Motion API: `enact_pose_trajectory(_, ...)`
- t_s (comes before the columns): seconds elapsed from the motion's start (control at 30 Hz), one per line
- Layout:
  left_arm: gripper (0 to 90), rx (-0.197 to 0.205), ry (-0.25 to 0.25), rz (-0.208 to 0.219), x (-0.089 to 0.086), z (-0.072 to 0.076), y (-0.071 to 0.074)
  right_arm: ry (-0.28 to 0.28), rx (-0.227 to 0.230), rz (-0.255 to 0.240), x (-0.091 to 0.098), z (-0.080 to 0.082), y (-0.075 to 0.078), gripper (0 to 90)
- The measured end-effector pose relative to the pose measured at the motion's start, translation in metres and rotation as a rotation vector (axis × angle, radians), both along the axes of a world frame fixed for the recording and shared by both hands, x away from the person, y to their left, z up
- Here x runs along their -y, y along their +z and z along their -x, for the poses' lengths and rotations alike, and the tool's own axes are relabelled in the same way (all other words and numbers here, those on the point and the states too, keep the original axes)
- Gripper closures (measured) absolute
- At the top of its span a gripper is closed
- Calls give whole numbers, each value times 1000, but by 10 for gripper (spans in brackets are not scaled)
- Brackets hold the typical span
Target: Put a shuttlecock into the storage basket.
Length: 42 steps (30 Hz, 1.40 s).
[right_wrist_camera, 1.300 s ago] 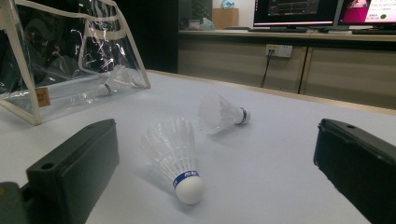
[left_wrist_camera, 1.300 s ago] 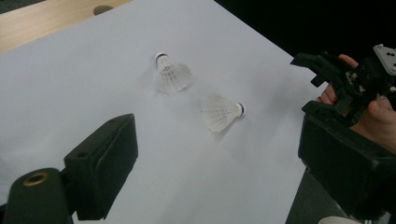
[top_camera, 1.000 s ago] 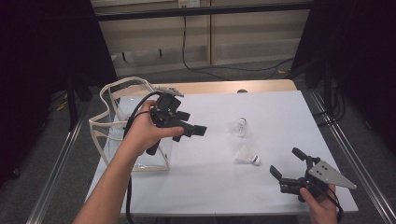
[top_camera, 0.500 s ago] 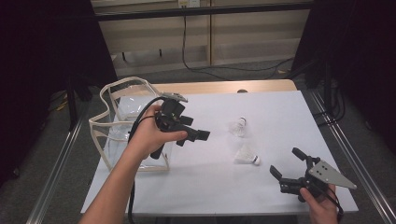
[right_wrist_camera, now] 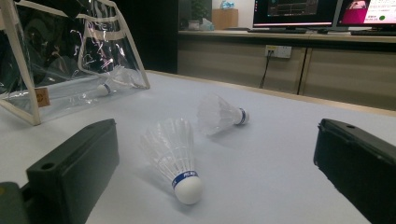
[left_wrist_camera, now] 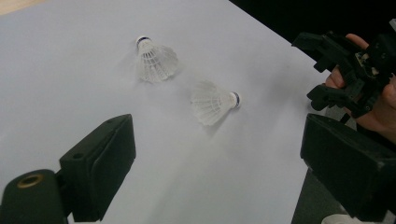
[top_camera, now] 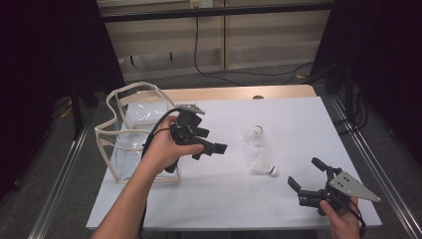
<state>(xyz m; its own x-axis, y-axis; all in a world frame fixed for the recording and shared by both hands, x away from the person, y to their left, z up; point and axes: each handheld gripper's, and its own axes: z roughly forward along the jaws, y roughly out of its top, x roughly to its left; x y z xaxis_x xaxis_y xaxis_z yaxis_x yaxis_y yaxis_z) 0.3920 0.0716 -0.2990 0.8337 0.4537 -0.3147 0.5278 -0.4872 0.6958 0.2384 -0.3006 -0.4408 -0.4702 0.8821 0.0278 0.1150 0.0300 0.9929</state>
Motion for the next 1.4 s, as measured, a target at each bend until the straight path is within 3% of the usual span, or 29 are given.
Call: enact_pose_trajectory(1.4,88,0,-8,-14,5,5,-39,0,0,1,0,0,0,0)
